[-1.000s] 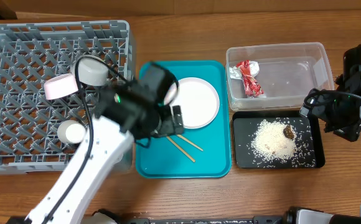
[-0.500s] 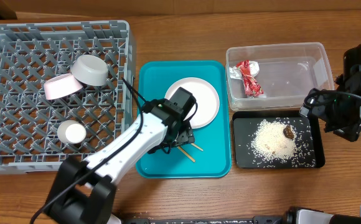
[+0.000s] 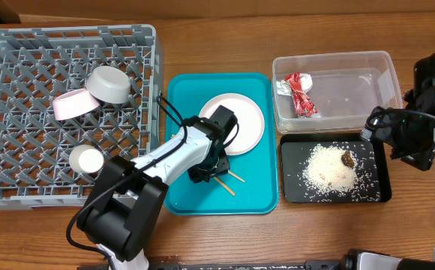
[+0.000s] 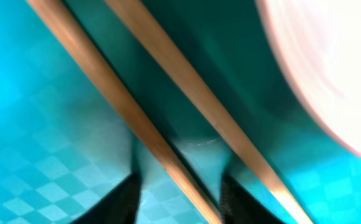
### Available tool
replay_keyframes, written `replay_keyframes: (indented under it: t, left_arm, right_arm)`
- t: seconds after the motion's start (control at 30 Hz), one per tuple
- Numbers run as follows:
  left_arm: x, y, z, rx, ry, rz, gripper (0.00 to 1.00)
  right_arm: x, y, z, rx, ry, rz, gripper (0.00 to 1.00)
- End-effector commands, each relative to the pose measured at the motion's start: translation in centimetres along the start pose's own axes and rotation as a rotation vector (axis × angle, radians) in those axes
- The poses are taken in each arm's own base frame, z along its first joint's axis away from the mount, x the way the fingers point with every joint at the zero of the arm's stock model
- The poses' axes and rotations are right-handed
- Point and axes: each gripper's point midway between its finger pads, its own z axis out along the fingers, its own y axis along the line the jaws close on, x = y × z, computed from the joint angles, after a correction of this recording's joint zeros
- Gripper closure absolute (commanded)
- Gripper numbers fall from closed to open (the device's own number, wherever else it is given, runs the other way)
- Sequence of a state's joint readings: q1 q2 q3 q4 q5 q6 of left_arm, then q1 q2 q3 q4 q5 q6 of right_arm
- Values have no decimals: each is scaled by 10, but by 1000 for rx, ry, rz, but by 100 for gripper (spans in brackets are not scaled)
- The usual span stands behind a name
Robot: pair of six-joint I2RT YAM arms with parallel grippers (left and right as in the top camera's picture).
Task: Sort waste into correct bins and load items into the dishwasher
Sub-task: 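Carry the chopsticks with the left gripper into the dish rack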
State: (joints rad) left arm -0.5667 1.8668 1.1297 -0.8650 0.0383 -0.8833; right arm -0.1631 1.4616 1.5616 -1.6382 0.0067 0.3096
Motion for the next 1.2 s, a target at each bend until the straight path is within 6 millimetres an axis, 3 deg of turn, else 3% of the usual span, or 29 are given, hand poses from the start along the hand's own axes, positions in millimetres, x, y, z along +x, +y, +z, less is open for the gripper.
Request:
replay_keyframes:
  t: [0.0,0.17,0.33,0.43,0.57,0.7,0.8,0.87,1.0,1.17]
  left_arm:
    - [3,19,19,-74,49,-18,71]
    - [-6,34,17,-83,68,-48,96]
    - [-23,45,9,-39,77,-22,96]
    - [-36,46,-6,-7,54,29,96]
    - [-60,39,-54,60,-50,113,96]
    - [-80,33,-119,129,-199,227,96]
    - [-90,45,-163,116,-303,292,96]
    - [-96,59,-181,84,-356,334,96]
    - [-108,88,-189,19,-386,398,96]
    - [-127,123,-172,1,-346,302,96]
  right_arm:
    - [-4,1,-9,-15,-38,-1,9]
    - [-3,1,-9,-14,-36,-1,9]
    - [-3,1,-9,-14,-35,-1,9]
    - [-3,1,-9,-14,-35,-1,9]
    - [-2,0,-9,-13,-33,-1,9]
    - [-2,0,-9,-13,-33,-1,9]
    - [-2,0,-9,-13,-33,-1,9]
    - [-2,0,-9,-13,-33,-1,9]
    - [-2,0,-9,-13,-33,-1,9]
    - [-2,0,-9,-13,-33,-1,9]
